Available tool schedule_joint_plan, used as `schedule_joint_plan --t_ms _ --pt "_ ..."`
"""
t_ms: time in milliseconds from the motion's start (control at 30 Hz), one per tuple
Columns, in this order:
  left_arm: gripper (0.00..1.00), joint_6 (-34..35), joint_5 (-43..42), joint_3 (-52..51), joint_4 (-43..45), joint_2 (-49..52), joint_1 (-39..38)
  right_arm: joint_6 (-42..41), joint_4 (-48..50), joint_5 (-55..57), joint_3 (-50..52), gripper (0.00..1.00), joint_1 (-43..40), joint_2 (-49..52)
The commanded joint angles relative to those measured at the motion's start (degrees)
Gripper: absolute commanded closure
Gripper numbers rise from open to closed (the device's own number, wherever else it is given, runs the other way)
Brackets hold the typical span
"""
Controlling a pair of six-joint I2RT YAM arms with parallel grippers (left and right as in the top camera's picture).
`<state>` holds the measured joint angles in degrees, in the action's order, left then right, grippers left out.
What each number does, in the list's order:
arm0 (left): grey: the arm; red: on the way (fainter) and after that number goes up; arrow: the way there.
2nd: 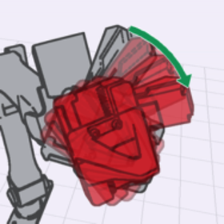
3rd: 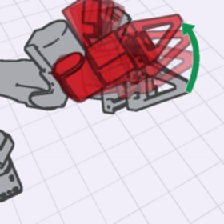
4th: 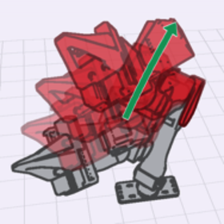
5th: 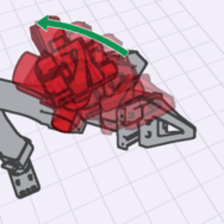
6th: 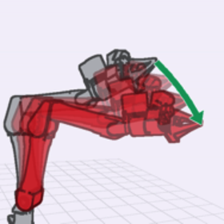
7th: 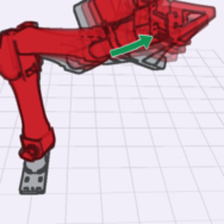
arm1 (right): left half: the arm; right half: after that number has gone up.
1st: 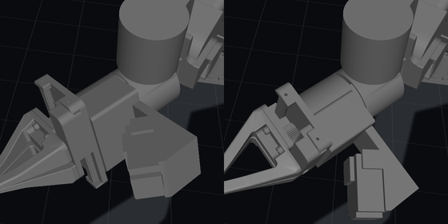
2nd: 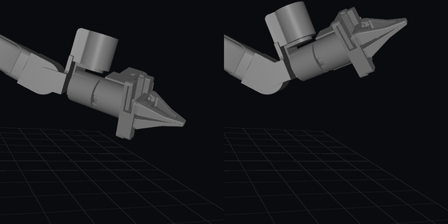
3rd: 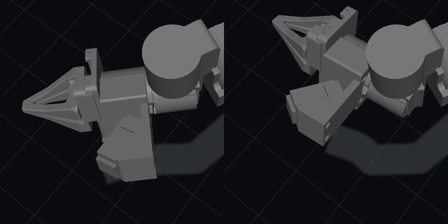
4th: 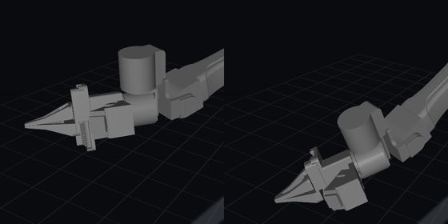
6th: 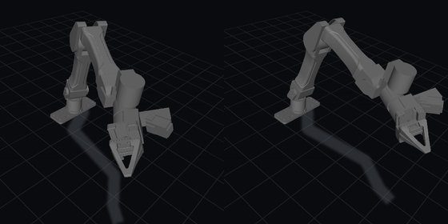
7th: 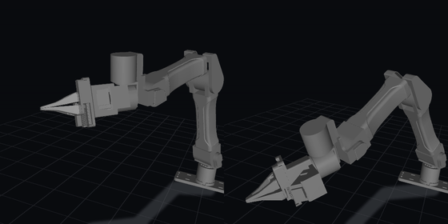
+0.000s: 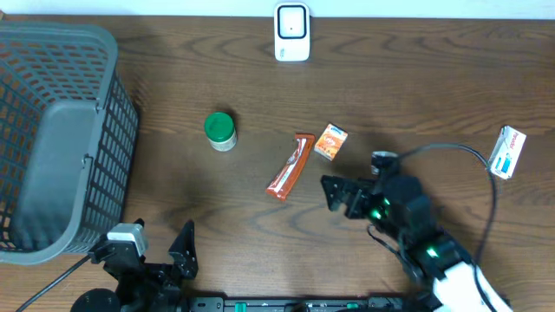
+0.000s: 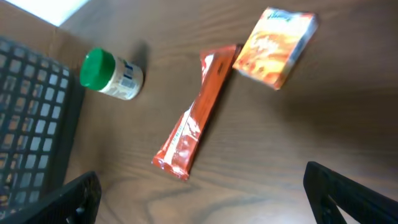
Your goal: Scan the item barcode
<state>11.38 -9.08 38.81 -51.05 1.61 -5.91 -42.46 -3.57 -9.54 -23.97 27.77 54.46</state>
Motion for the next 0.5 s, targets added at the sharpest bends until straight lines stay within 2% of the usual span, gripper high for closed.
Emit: schedule_joint_plan --t_ms 0,100,233,333,467 --pt "0.06 -0.11 -0.57 0.02 0.04 -0.17 -0.28 -6.95 7.5 -10.14 -1.57 0.04 -2.62 13.27" --pt "0.06 -0.11 -0.57 0.02 0.04 -0.17 -0.28 -8.72 17.42 -15.45 -2.78 0.06 -3.96 26.05" --pt "0.06 -0.11 -0.57 0.02 0.04 -0.17 -0.28 -11.82 23.89 -18.05 -6.43 0.11 -4.11 38.69" --pt "0.06 -0.11 -0.57 0.02 0.04 -0.17 -0.28 -12.02 24.96 -18.56 -8.9 0.12 -4.11 43.58" --pt "0.06 -0.11 -0.57 0.02 0.04 -0.17 -0.28 -16.52 24.98 -14.82 -9.9 0.16 -4.15 47.47"
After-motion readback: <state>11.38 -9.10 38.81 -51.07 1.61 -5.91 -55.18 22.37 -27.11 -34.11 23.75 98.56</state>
